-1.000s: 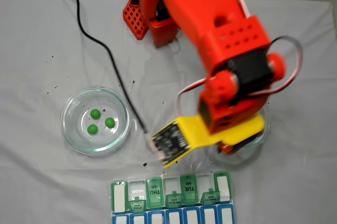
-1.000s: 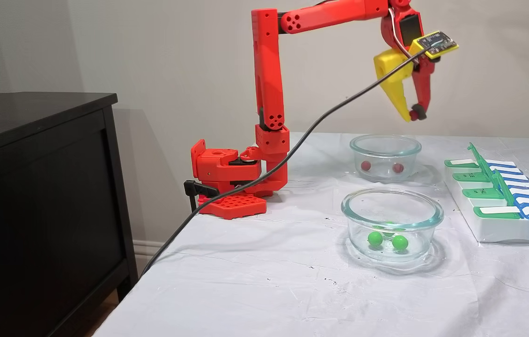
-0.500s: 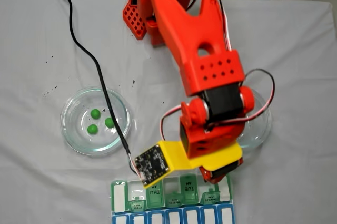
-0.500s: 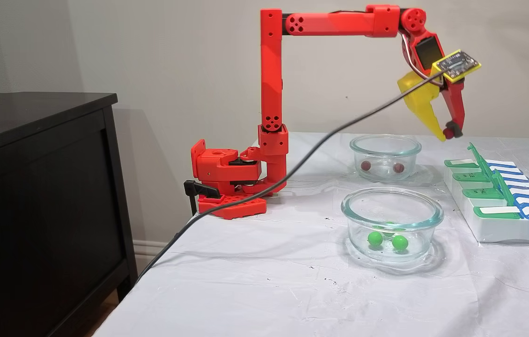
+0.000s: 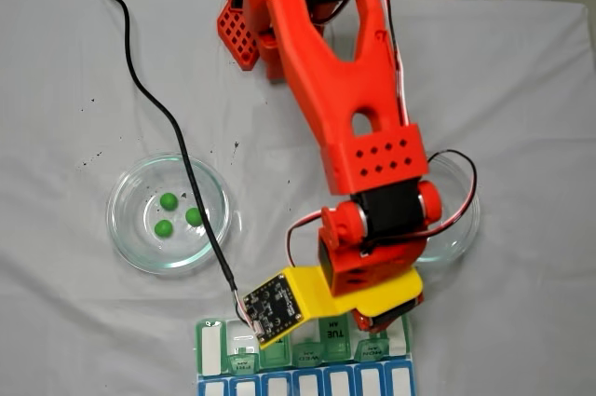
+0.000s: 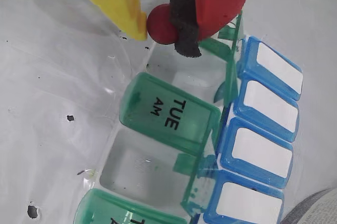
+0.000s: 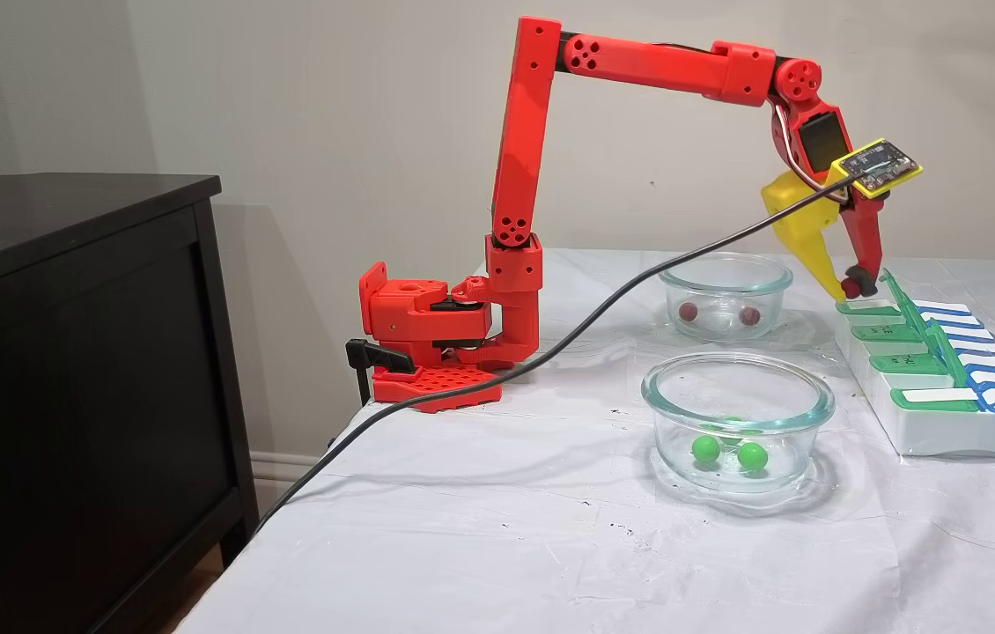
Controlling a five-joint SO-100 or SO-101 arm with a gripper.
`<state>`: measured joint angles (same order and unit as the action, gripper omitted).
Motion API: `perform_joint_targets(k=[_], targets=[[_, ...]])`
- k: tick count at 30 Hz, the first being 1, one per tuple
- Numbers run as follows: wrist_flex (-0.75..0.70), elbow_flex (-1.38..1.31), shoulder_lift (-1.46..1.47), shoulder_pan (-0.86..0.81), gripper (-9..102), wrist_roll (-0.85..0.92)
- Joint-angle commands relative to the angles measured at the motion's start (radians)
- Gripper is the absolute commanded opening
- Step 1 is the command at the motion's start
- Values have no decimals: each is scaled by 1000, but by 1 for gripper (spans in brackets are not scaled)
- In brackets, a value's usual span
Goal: Sort medicines into box.
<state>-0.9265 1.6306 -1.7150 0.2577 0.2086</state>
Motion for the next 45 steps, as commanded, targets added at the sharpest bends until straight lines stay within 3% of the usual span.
perform_joint_targets(k=[1,9,22,40,43,45], targets=[[25,-69,-2,20,0,8],[63,-84,28,17,0,-3],[-137,-233,2,9,0,23],[-11,-187,29,0,0,31],[-2,-184,41,2,10,23],[-5,-186,46,0,10,20]])
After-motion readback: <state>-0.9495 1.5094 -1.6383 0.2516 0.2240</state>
